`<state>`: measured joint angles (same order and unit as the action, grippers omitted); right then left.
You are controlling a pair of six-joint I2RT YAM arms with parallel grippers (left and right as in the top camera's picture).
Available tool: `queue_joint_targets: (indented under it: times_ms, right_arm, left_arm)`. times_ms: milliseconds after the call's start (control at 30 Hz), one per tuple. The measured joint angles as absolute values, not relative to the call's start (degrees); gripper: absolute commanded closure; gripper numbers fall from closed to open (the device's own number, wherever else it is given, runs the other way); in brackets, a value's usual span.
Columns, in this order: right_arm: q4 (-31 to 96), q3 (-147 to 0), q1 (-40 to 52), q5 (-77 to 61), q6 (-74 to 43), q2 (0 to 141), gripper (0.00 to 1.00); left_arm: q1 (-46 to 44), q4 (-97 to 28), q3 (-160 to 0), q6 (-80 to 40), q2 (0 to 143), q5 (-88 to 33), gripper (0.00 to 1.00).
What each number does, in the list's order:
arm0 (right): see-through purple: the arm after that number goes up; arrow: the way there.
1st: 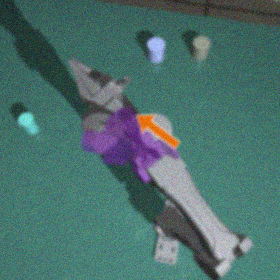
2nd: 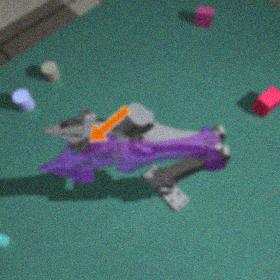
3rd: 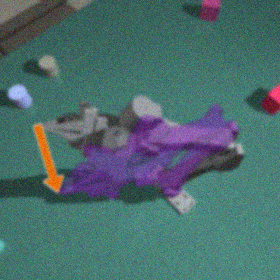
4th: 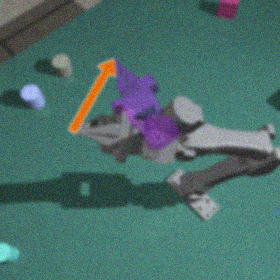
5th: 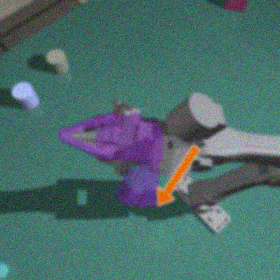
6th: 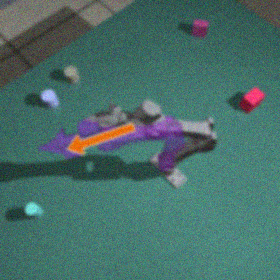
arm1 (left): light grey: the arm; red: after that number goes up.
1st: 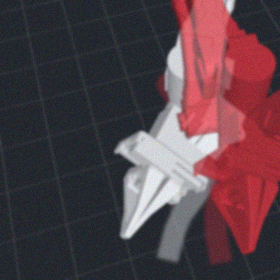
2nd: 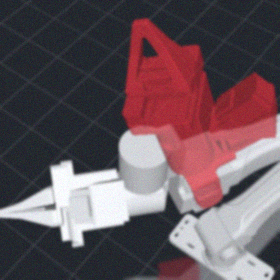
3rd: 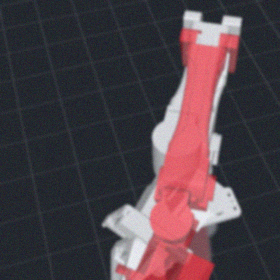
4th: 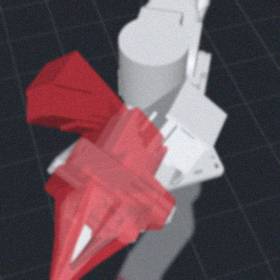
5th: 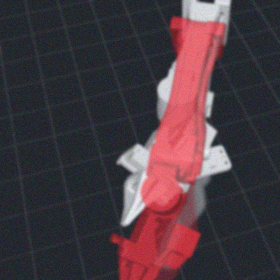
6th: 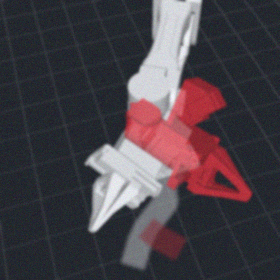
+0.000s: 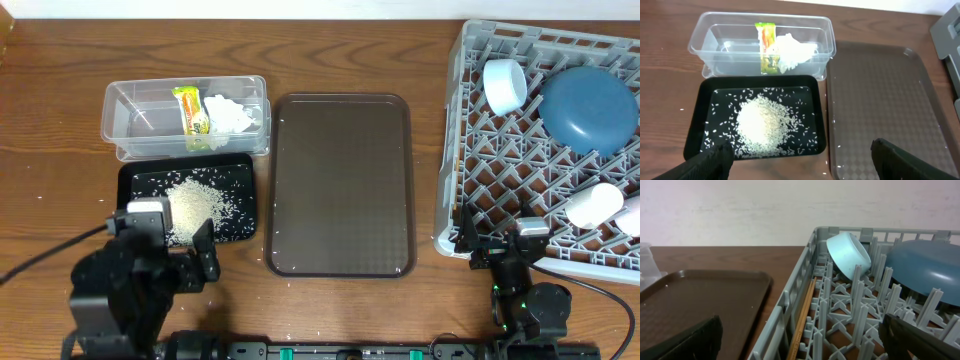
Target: Sort waste into correct bins and load items into the dishwasher rack
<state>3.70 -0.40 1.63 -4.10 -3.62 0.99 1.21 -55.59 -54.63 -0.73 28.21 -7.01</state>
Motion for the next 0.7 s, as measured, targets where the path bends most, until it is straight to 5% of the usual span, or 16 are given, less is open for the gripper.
queue_joint_targets:
  times_ms: [267, 700]
  right_arm:
    - [3.7, -0.4, 1.6, -4.1, -3.6, 1.0, 0.01]
    - [3.7, -0.4, 1.6, -4.1, -3.6, 1.0, 0.01]
  left_arm:
    - [2.8, -44.1, -36.2, -0.1, 14.5, -6.8, 0.09]
    - [3.5, -5.8, -5.4, -0.1, 0.7, -6.2, 0.09]
